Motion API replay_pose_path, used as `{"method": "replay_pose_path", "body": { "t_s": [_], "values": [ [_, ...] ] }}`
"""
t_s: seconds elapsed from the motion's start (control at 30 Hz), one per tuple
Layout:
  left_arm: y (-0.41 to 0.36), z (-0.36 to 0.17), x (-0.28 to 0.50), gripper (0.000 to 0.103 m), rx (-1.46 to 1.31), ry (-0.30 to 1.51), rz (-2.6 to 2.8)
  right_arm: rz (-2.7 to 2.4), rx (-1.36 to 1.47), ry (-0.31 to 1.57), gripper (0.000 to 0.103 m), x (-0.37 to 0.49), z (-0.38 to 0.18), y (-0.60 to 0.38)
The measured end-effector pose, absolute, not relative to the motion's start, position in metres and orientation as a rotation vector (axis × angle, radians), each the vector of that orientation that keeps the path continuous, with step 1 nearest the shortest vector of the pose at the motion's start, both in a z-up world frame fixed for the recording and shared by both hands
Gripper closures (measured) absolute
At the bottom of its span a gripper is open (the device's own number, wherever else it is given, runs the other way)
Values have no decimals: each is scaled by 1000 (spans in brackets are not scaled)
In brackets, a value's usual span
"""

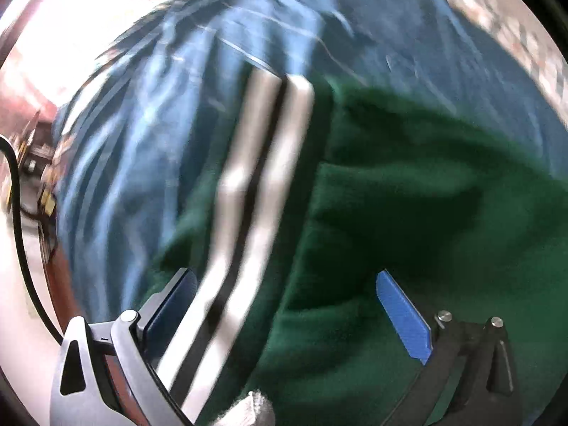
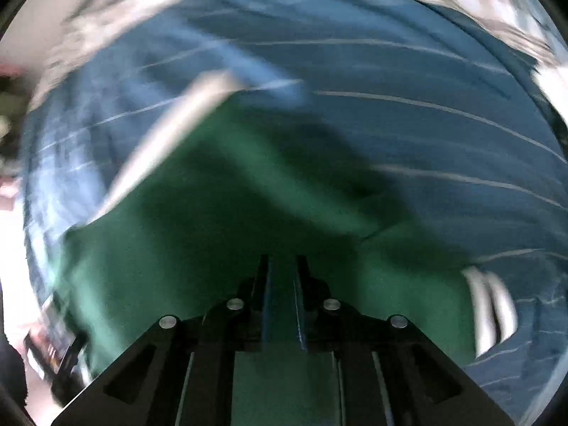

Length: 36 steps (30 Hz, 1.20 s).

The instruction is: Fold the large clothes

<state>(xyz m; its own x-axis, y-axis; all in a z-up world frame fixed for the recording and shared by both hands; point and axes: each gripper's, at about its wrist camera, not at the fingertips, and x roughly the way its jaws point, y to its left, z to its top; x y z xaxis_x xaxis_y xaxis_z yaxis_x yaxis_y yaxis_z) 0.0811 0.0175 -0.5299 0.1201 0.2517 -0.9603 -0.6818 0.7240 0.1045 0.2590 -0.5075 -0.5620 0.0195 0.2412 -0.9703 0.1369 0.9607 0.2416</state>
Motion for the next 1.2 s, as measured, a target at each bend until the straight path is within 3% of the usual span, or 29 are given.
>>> {"method": "replay_pose_path", "body": {
  "t_s": [0.07, 0.2, 0.33, 0.43, 0.47, 0.67, 0.7, 0.73, 0.77, 0.8, 0.83, 0.93, 1.07, 1.2],
  "values": [
    [18, -511, 61, 0, -460, 1235, 739, 208, 285, 1561, 85, 247, -560, -474],
    [17, -493, -1, 0, -573, 1201, 868, 279, 72, 1631, 82, 245, -618, -418],
    [8, -509, -71, 0, -953, 1174, 893, 216, 86, 1641, 77, 252, -607, -412],
    [-6, -538, -98, 0, -1215, 1102, 810, 242, 240, 1638, 41, 250, -599, -429],
    [-8, -549, -101, 0, -1289, 1049, 772, 245, 263, 1639, 35, 251, -601, -432],
    [16, -566, -73, 0, -1207, 873, 885, 247, 316, 1632, 35, 219, -594, -443],
    [25, -565, -66, 5, -1170, 859, 903, 250, 320, 1632, 35, 218, -590, -444],
    [30, -561, -58, 29, -1115, 860, 933, 253, 322, 1633, 35, 212, -589, -446],
    [37, -557, -46, 33, -1034, 875, 973, 252, 320, 1634, 35, 205, -588, -449],
    [40, -554, -40, 46, -1018, 872, 972, 252, 324, 1634, 35, 199, -586, -450],
    [40, -552, -36, 73, -1009, 860, 960, 255, 332, 1635, 35, 196, -586, -451],
    [48, -535, -36, 78, -979, 813, 911, 253, 331, 1640, 35, 201, -588, -446],
    [47, -485, -28, 81, -985, 611, 718, 253, 349, 1646, 35, 204, -585, -449],
    [54, -502, -23, 81, -1033, 562, 641, 241, 358, 1660, 35, 204, -586, -455]
  ]
}}
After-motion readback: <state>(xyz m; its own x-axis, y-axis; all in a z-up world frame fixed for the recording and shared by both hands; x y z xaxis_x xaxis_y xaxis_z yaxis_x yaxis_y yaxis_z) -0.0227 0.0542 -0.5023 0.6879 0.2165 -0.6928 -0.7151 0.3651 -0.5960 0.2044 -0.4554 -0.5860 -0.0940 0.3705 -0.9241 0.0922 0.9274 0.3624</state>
